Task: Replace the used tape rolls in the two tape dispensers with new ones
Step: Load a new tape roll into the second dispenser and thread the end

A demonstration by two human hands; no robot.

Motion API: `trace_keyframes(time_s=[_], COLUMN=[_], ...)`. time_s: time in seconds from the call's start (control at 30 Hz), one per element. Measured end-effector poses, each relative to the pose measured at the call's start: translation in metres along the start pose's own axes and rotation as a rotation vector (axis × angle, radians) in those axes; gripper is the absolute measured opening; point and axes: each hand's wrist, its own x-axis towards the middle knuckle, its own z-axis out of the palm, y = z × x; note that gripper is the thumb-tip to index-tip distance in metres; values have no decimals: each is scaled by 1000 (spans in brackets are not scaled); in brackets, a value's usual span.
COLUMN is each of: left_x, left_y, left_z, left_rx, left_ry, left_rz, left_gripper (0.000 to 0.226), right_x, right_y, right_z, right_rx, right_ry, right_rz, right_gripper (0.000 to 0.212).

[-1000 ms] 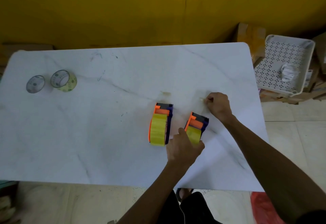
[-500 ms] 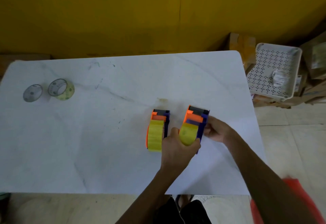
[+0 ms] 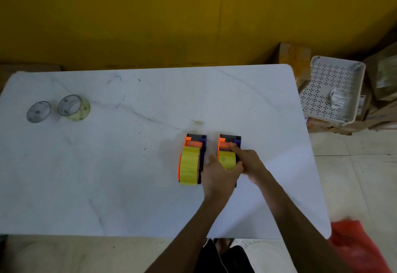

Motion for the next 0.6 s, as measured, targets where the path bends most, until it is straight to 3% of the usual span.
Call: trace_keyframes(time_s=[0.07,0.17,0.3,0.6], left_x=[2,4,9,5], left_y=[0,1,5,8], left_z=[1,1,4,0], left_rx=[-55,83,166,140], left_ry=[59,92,51,28], left_rz=[-38,25,-17,-45], left_gripper=[54,70,71,74], right_x=[3,4,4,-5], right_y=[-6,-28,-45,-28], right_z=[3,-2,-12,-3], right_rx=[-374,-844,-866,-664], right_ry=[140,77,-9,40], right_rz=[-46,19,145,59], right_gripper=[54,57,42,40])
